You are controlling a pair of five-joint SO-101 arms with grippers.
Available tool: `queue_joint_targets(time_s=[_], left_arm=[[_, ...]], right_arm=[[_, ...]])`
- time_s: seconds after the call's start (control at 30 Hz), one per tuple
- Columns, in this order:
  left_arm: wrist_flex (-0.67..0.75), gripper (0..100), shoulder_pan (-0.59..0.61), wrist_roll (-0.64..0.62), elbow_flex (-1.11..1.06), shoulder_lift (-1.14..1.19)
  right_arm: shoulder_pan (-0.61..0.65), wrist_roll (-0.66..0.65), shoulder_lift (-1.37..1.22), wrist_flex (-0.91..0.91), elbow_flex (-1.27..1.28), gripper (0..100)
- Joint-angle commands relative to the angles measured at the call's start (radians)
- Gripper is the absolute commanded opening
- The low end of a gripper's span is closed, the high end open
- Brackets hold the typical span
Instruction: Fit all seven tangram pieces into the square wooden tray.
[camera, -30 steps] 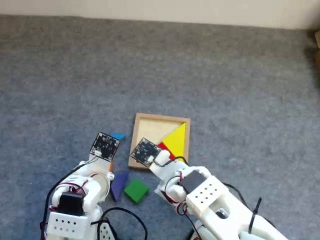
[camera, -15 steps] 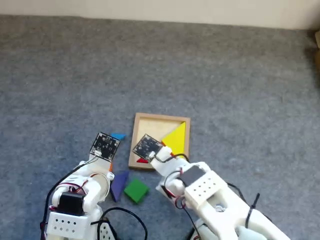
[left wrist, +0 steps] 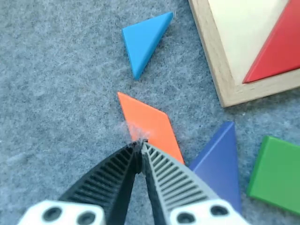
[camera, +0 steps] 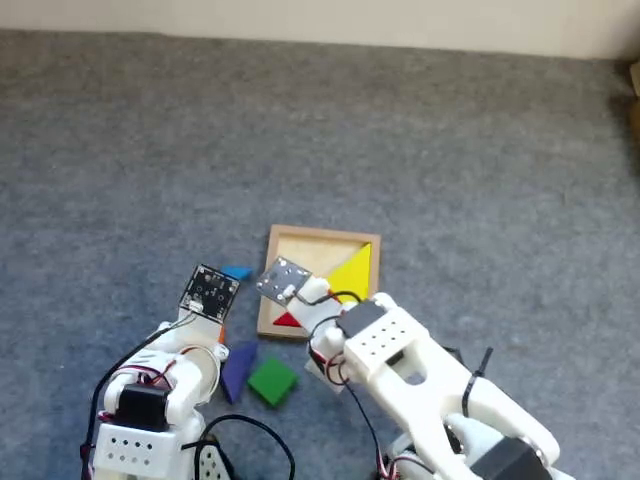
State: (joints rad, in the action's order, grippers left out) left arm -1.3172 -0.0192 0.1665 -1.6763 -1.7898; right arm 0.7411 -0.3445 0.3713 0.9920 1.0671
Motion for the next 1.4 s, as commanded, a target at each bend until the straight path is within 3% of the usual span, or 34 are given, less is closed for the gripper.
queue_joint_targets(time_s=[0.0, 0.37, 0.97, 1.2, 1.37], left_arm=[[-0.003, 0, 0.012, 0.009, -0.019, -0.031], [-0.003, 0, 0.012, 0.009, -0.019, -0.031], [-0.003, 0, 0.012, 0.009, -0.019, -0.031], [-0.003, 0, 0.013, 0.009, -0.019, -0.031], [-0.003, 0, 0.012, 0.009, -0.019, -0.031]], right_arm=[[-0.065, -0.006, -0.110, 0.051, 0.015, 16.3], [-0.111, -0.097, -0.110, 0.173, 0.015, 16.3], [-0.140, -0.091, -0.094, 0.199, 0.010, 16.3], [-0.288, -0.091, 0.216, 0.380, -0.070, 16.3], [-0.325, -0.094, 0.397, 0.443, -0.007, 16.4]])
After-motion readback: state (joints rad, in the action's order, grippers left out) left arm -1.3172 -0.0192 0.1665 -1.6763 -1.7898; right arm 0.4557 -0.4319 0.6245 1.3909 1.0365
